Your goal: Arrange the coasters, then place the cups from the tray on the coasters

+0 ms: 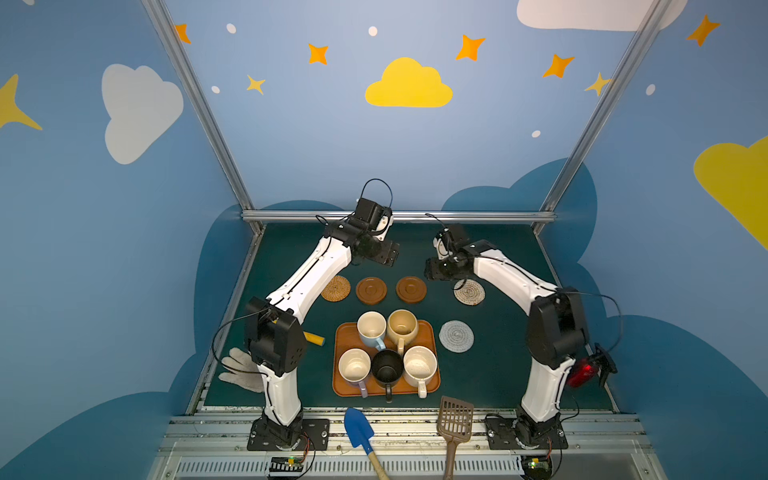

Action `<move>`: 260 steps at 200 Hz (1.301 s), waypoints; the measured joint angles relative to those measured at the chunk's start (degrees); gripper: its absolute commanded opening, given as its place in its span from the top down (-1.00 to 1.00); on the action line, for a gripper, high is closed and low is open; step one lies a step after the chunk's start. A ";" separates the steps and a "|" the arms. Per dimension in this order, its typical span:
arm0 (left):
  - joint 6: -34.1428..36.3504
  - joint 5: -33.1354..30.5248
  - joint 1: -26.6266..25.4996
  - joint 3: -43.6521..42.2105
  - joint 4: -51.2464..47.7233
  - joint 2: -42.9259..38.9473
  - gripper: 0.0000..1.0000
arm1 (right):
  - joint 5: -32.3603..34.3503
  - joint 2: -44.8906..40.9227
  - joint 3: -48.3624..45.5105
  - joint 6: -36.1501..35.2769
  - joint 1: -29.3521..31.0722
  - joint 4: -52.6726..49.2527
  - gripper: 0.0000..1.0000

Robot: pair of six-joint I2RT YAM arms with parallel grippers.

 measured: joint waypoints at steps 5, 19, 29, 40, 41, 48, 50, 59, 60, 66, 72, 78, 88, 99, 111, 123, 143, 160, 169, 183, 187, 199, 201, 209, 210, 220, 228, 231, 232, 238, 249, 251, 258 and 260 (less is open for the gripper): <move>0.50 0.76 -1.03 0.09 0.07 -0.02 -0.72 | -0.31 -2.45 -2.14 0.31 -0.68 0.04 -0.37; 2.62 3.06 -3.74 0.20 0.15 0.15 -0.71 | -1.99 -9.22 -9.16 1.42 -3.41 0.57 -0.38; 4.52 4.59 -5.95 0.42 0.11 0.70 -0.72 | -3.19 -13.49 -13.99 2.19 -5.62 0.76 -0.38; 6.91 5.64 -8.57 1.46 -0.15 2.01 -0.73 | -4.11 -17.99 -19.69 3.21 -8.96 1.33 -0.39; 7.19 5.86 -8.87 1.66 -0.17 2.21 -0.73 | -4.20 -18.21 -20.02 3.23 -9.14 1.38 -0.39; 8.61 6.45 -10.47 2.71 -0.31 3.48 -0.73 | -4.74 -20.28 -22.93 3.69 -11.17 1.46 -0.39; 9.03 6.60 -10.93 3.02 -0.31 3.98 -0.73 | -4.92 -20.79 -23.67 3.78 -11.72 1.46 -0.39; 10.71 7.54 -12.90 4.48 -0.33 6.08 -0.73 | -5.40 -22.21 -26.29 4.22 -14.36 1.49 -0.37; 10.80 7.58 -13.07 4.61 -0.33 6.25 -0.73 | -5.44 -22.27 -26.45 4.28 -14.51 1.49 -0.36; 11.85 8.11 -14.25 5.57 -0.44 7.85 -0.73 | -5.88 -22.62 -27.56 4.35 -15.82 1.40 -0.33; 12.72 8.61 -15.28 6.47 -0.57 9.40 -0.73 | -6.25 -22.64 -28.20 4.22 -16.65 1.27 -0.31; 13.27 9.07 -16.17 7.26 -0.61 10.97 -0.72 | -6.69 -22.53 -28.65 4.17 -17.27 1.18 -0.30; 14.05 10.16 -17.35 8.50 -0.87 13.62 -0.72 | -7.19 -22.49 -29.24 4.09 -17.57 0.98 -0.29; 14.32 11.43 -17.99 9.49 -1.25 16.26 -0.72 | -7.43 -22.71 -30.16 3.98 -17.29 0.81 -0.29; 14.51 12.33 -18.27 10.12 -1.42 18.53 -0.72 | -7.61 -23.26 -31.74 3.93 -16.90 0.50 -0.29; 14.84 12.63 -18.58 10.54 -1.64 20.57 -0.73 | -8.35 -24.11 -34.01 4.02 -17.09 0.44 -0.29; 16.28 11.34 -19.45 11.87 -2.45 23.69 -0.77 | -9.70 -25.44 -37.59 4.33 -19.17 0.17 -0.28; 17.53 8.92 -20.79 14.14 -3.39 26.47 -0.77 | -9.99 -25.73 -37.90 4.61 -20.61 -0.13 -0.17; 17.73 7.54 -21.42 14.64 -3.43 27.47 -0.76 | -10.51 -25.70 -37.48 4.66 -20.76 0.00 -0.15; 17.42 6.19 -22.10 14.49 -3.48 28.11 -0.75 | -11.45 -25.49 -36.74 4.68 -19.78 0.17 -0.13; 16.98 5.79 -22.14 14.23 -3.30 28.13 -0.75 | -11.45 -25.31 -36.59 4.66 -19.30 0.26 -0.13; 15.72 5.16 -21.84 12.98 -2.23 27.69 -0.74 | -11.39 -24.65 -36.52 4.74 -17.09 0.66 -0.14; 15.54 5.09 -21.77 12.74 -2.03 27.61 -0.74 | -11.34 -24.55 -36.54 4.76 -16.63 0.66 -0.15; 14.43 4.79 -21.20 11.26 -1.16 26.86 -0.73 | -11.23 -24.22 -37.09 5.11 -14.80 1.25 -0.17; 14.21 4.76 -21.07 11.02 -1.07 26.75 -0.73 | -11.23 -24.20 -37.16 5.16 -14.67 1.31 -0.17; 12.81 4.70 -20.11 9.03 -0.07 25.62 -0.73 | -11.15 -24.13 -38.49 6.10 -12.46 2.29 -0.19; 11.76 4.59 -19.28 7.28 0.83 24.55 -0.73 | -11.02 -24.09 -39.71 6.80 -10.78 2.67 -0.21; 11.34 4.59 -18.88 6.40 1.29 23.96 -0.73 | -10.86 -24.04 -40.06 7.04 -10.23 2.69 -0.21; 11.26 4.59 -18.80 6.23 1.36 23.85 -0.73 | -10.86 -24.04 -40.17 7.13 -10.10 2.71 -0.22; 10.47 4.59 -18.16 4.76 2.19 22.77 -0.73 | -10.67 -23.78 -40.85 7.69 -8.96 2.71 -0.22; 9.42 4.61 -17.05 2.45 3.32 20.92 -0.73 | -10.27 -22.95 -41.57 8.44 -7.48 2.71 -0.23; 9.20 4.63 -16.83 2.12 3.45 20.61 -0.73 | -10.23 -22.82 -41.62 8.57 -7.34 2.73 -0.22; 8.68 4.68 -16.17 1.29 3.96 19.69 -0.73 | -9.86 -21.92 -41.68 9.03 -6.69 2.78 -0.23; 8.46 4.70 -15.96 1.11 4.09 19.47 -0.73 | -9.81 -21.57 -41.68 9.07 -6.47 2.80 -0.23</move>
